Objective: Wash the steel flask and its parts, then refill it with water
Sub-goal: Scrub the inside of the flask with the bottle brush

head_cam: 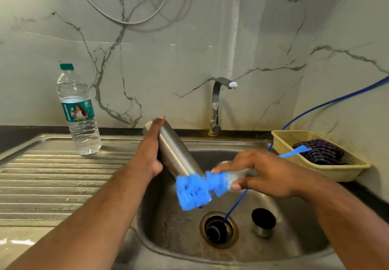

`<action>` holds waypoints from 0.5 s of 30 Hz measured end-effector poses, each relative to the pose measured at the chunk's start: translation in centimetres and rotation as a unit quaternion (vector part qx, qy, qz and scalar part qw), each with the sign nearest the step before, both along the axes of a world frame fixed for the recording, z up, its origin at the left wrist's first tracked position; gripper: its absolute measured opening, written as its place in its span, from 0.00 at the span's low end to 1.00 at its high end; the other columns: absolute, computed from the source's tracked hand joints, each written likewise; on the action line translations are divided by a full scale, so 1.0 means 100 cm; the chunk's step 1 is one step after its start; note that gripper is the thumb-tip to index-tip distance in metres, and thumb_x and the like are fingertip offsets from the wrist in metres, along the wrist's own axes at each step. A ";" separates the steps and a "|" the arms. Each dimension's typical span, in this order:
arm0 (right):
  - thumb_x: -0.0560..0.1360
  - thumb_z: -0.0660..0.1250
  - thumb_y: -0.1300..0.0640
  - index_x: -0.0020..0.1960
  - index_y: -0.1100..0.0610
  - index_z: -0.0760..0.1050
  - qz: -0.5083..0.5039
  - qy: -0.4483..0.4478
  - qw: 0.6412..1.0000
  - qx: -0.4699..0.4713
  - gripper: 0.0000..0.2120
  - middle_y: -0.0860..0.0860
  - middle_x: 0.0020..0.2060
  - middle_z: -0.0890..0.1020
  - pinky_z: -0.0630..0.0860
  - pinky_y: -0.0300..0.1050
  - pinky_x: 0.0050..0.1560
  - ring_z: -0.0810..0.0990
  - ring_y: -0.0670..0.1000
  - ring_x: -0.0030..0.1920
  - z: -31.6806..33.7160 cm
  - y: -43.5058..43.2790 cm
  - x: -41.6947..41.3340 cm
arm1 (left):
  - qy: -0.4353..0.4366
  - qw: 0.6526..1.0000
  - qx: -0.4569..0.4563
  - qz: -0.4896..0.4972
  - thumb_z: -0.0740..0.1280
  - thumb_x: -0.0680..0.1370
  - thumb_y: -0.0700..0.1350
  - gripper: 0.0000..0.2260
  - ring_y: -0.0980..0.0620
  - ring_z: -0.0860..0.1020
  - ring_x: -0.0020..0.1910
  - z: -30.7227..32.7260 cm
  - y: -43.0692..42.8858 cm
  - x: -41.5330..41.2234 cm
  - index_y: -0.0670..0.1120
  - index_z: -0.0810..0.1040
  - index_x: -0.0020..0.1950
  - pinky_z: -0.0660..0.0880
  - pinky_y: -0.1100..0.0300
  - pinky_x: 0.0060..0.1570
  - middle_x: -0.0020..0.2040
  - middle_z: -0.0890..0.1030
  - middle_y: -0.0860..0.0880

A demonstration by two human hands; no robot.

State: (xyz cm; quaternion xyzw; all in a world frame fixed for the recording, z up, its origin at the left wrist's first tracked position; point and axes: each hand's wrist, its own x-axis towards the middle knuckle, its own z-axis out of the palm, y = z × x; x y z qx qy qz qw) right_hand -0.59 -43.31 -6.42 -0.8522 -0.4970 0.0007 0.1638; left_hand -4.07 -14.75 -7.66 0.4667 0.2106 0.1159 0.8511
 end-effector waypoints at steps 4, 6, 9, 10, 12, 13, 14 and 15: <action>0.75 0.72 0.44 0.69 0.26 0.70 -0.016 -0.022 0.998 0.063 0.26 0.39 0.47 0.80 0.74 0.47 0.57 0.77 0.42 0.53 0.009 -0.009 0.001 | -0.005 0.996 -0.063 0.060 0.74 0.72 0.63 0.29 0.41 0.79 0.50 0.003 0.013 -0.005 0.48 0.72 0.65 0.76 0.46 0.42 0.53 0.80 0.41; 0.75 0.72 0.45 0.69 0.24 0.66 -0.005 -0.042 0.997 0.065 0.29 0.39 0.45 0.79 0.73 0.46 0.57 0.75 0.43 0.52 0.005 0.007 -0.006 | 0.004 0.997 -0.052 0.057 0.74 0.72 0.63 0.29 0.41 0.79 0.49 0.003 0.012 -0.003 0.48 0.72 0.65 0.76 0.46 0.40 0.52 0.80 0.41; 0.75 0.73 0.46 0.68 0.23 0.65 0.007 -0.046 0.998 0.046 0.29 0.39 0.45 0.78 0.73 0.46 0.58 0.75 0.43 0.52 0.000 0.016 -0.012 | 0.008 0.998 -0.033 0.057 0.74 0.71 0.64 0.30 0.41 0.79 0.50 0.005 0.008 -0.001 0.49 0.72 0.65 0.76 0.46 0.42 0.53 0.80 0.42; 0.75 0.72 0.45 0.68 0.25 0.68 -0.001 -0.040 0.997 0.059 0.27 0.39 0.46 0.79 0.73 0.44 0.58 0.76 0.43 0.52 0.004 0.009 -0.009 | 0.001 0.997 -0.041 0.064 0.74 0.71 0.64 0.30 0.41 0.79 0.50 0.007 0.010 -0.003 0.49 0.72 0.65 0.76 0.46 0.41 0.53 0.80 0.41; 0.76 0.73 0.46 0.67 0.26 0.73 -0.040 -0.027 0.995 0.090 0.24 0.41 0.48 0.80 0.72 0.42 0.58 0.76 0.42 0.53 0.014 -0.012 0.000 | -0.014 0.995 -0.066 0.075 0.73 0.73 0.63 0.28 0.40 0.80 0.49 0.009 0.017 -0.006 0.49 0.71 0.65 0.76 0.45 0.40 0.53 0.80 0.41; 0.77 0.73 0.46 0.66 0.25 0.72 -0.067 -0.037 0.993 0.090 0.23 0.42 0.49 0.80 0.72 0.43 0.58 0.76 0.42 0.53 0.017 -0.019 0.003 | -0.022 0.994 -0.076 0.079 0.72 0.73 0.63 0.28 0.40 0.80 0.49 0.009 0.021 -0.008 0.49 0.71 0.65 0.77 0.45 0.40 0.53 0.81 0.41; 0.78 0.72 0.45 0.66 0.23 0.70 -0.097 -0.066 0.990 0.085 0.23 0.42 0.51 0.80 0.72 0.45 0.57 0.76 0.42 0.54 0.016 -0.021 0.004 | -0.030 0.992 -0.088 0.080 0.72 0.73 0.63 0.27 0.40 0.81 0.50 0.008 0.024 -0.009 0.49 0.72 0.65 0.78 0.44 0.42 0.52 0.81 0.41; 0.79 0.70 0.44 0.67 0.22 0.68 -0.125 -0.096 0.984 0.086 0.23 0.41 0.53 0.81 0.73 0.46 0.58 0.77 0.44 0.56 0.016 -0.019 0.003 | -0.040 0.991 -0.103 0.081 0.71 0.74 0.64 0.26 0.39 0.82 0.50 0.007 0.025 -0.008 0.49 0.74 0.64 0.79 0.43 0.45 0.53 0.82 0.40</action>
